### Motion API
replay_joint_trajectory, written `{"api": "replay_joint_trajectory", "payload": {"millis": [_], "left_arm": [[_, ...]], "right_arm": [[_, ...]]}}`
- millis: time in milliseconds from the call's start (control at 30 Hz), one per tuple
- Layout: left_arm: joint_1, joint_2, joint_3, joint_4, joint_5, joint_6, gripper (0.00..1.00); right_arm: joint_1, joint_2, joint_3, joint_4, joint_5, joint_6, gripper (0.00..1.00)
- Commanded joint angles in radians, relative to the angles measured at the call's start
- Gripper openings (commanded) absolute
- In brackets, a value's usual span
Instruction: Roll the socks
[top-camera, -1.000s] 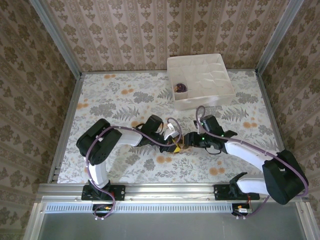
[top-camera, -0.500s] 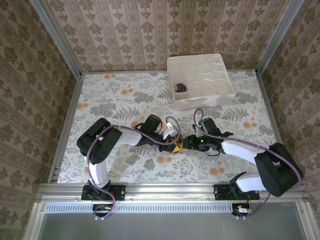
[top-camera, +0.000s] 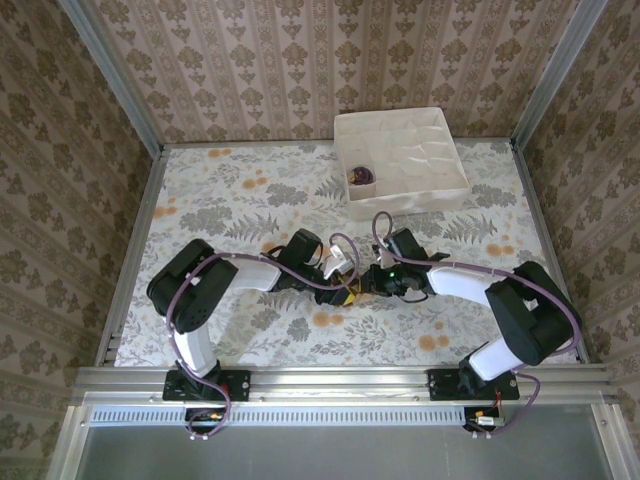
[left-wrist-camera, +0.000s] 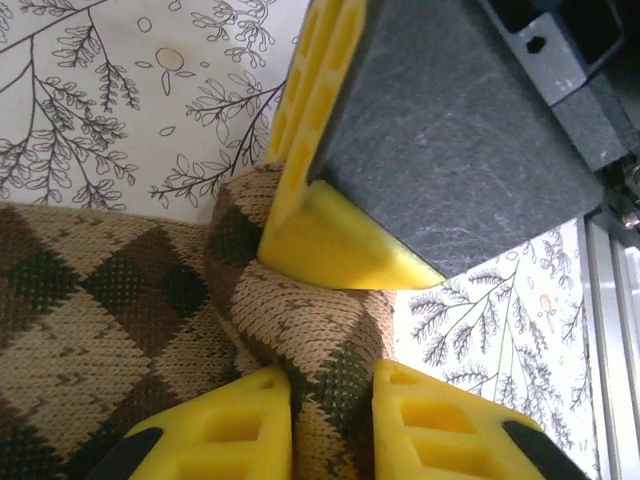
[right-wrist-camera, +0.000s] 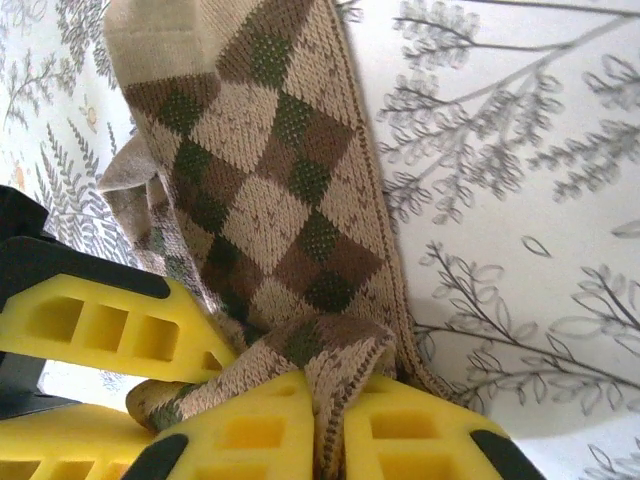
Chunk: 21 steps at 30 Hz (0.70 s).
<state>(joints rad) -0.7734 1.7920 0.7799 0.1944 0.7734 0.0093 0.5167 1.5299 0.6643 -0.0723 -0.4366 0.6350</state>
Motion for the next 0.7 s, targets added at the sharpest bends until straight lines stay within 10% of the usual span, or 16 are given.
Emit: {"api": "replay_joint_trajectory", "payload": {"millis": [0,167,200,233,667], "left_arm": [[-0.015,-0.003,-0.021,-0.151,-0.124,0.05,0.27],[-0.014,-0.052,-0.028,-0.185,-0.187,0.076,0.42],[-0.015,-0.063,-0.03,-0.19,-0.197,0.082,0.84],[-0.015,-0.075,-0.031,-0.195,-0.207,0.088,1.0],[-0.01,-0.406,-0.148,-0.18,-0.596,-0.019,1.0]], "right_arm": [[0.035,0.061,0.01,-0.087,0.009,-0.002,0.0],[0.045,0.061,0.014,-0.106,0.043,0.0,0.0],[0.046,0.062,0.014,-0.111,0.05,0.002,0.0],[0.047,0.062,0.015,-0.115,0.056,0.002,0.0],[0.063,0.059,0.031,-0.153,0.108,0.002,0.0]]}}
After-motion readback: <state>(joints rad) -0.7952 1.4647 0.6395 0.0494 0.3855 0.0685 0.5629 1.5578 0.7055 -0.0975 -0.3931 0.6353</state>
